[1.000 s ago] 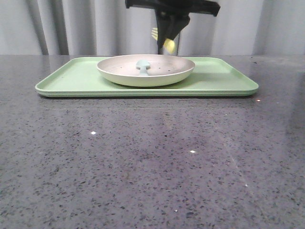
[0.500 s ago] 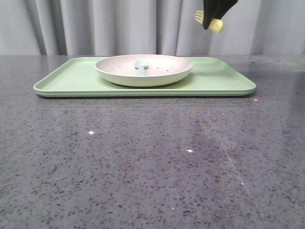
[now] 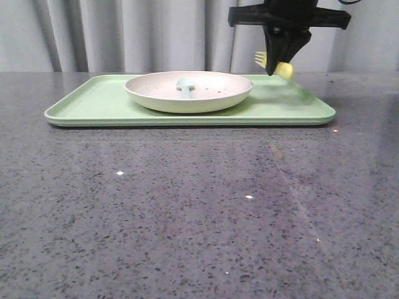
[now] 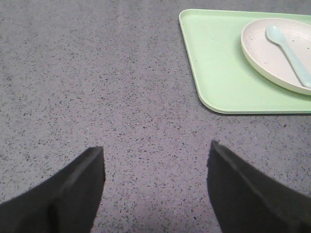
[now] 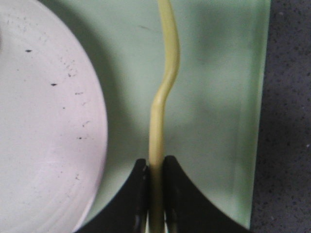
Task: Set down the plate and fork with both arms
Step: 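Lift the yellow fork out of the plate with the right gripper, then lower the fork onto the tray beside the plate and release it, then raise the right gripper away from the tray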
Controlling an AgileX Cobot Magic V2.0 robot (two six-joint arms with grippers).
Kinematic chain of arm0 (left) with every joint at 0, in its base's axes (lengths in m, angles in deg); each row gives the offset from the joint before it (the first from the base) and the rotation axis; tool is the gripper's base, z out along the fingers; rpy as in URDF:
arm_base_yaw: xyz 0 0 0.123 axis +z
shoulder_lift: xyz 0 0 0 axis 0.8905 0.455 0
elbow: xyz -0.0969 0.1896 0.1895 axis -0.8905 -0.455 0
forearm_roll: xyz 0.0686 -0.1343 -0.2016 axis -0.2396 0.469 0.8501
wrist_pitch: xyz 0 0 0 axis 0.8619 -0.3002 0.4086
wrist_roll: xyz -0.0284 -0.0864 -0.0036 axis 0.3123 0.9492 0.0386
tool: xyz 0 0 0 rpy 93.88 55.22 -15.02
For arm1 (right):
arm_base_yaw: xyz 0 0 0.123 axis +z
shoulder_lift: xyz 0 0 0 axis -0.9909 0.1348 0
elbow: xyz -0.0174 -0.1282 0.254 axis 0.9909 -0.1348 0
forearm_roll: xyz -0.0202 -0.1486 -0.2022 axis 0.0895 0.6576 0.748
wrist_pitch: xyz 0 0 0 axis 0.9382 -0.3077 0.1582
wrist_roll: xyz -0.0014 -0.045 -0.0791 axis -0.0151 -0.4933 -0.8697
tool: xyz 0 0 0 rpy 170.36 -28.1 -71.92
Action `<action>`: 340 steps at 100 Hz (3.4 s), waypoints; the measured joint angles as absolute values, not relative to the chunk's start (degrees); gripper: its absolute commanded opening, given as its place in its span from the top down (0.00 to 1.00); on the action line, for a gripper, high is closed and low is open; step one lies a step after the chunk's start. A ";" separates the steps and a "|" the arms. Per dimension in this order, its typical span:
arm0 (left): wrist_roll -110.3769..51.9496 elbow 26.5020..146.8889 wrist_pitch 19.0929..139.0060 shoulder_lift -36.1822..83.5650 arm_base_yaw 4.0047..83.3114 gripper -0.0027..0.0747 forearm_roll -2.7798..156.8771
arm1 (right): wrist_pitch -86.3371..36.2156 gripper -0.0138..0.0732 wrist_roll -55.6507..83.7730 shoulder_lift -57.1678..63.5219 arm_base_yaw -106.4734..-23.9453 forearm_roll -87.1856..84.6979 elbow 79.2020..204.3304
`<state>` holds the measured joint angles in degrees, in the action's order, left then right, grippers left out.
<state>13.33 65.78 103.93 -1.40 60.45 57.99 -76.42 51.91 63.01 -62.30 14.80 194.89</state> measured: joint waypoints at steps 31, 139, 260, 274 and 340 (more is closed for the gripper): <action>13.33 65.78 103.93 -1.40 60.45 0.40 57.99 | -70.96 0.83 51.91 60.18 -62.30 12.91 185.88; 13.33 65.78 103.93 -1.40 60.45 0.40 57.99 | -67.95 0.60 51.62 59.75 -62.30 10.94 182.53; 13.33 65.78 103.93 -1.40 60.45 0.40 57.99 | -67.29 0.60 51.47 35.84 -62.30 26.10 172.66; 13.33 65.78 103.93 -1.40 60.45 0.40 57.99 | -65.99 0.60 52.17 27.20 -62.30 27.88 164.25; 13.33 65.78 103.93 -1.40 60.45 0.40 57.99 | -67.65 0.60 61.60 -16.87 -62.30 37.45 129.09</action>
